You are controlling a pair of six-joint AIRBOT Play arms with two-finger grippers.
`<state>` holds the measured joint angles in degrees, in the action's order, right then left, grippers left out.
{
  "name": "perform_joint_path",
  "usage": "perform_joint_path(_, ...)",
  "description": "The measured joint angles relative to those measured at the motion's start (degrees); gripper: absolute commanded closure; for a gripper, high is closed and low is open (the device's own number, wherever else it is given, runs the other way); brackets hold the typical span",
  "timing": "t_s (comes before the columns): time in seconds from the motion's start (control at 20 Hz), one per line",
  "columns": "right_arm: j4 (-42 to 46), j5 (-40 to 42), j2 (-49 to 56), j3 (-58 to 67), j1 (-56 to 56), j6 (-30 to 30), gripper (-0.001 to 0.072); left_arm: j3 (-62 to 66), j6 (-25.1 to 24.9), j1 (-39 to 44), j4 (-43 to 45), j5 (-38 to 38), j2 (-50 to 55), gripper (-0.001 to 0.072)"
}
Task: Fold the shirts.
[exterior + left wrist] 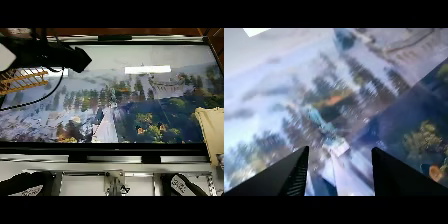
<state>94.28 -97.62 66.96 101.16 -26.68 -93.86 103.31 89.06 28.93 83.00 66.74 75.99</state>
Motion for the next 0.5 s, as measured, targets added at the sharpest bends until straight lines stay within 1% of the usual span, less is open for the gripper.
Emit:
perform_joint_path(0.05,0.07,0.11,1.44,0.00,2.82,0.66,0.0055,0.02,2.56,-0.24,2.34,3.43,1.55,0.0238)
perform_joint_path(0.1,0.15,0.28,2.97,0.00,5.51,1.44,0.0055,0.02,4.37,-0.66,4.15,6.78,2.93,0.0236)
perform_joint_path(0.25,-0.50,0.63,6.49,-0.02,11.30,4.13,0.0056,0.09,8.59,-2.38,7.43,14.82,5.99,0.0236)
perform_joint_path(0.35,-1.44,0.70,7.82,-0.02,14.08,5.79,0.0056,0.15,10.14,-3.39,8.59,17.55,6.84,0.0236)
perform_joint_path(0.5,-1.97,0.90,8.72,-0.02,16.37,7.10,0.0056,0.15,11.30,-4.11,9.35,19.63,7.56,0.0236)
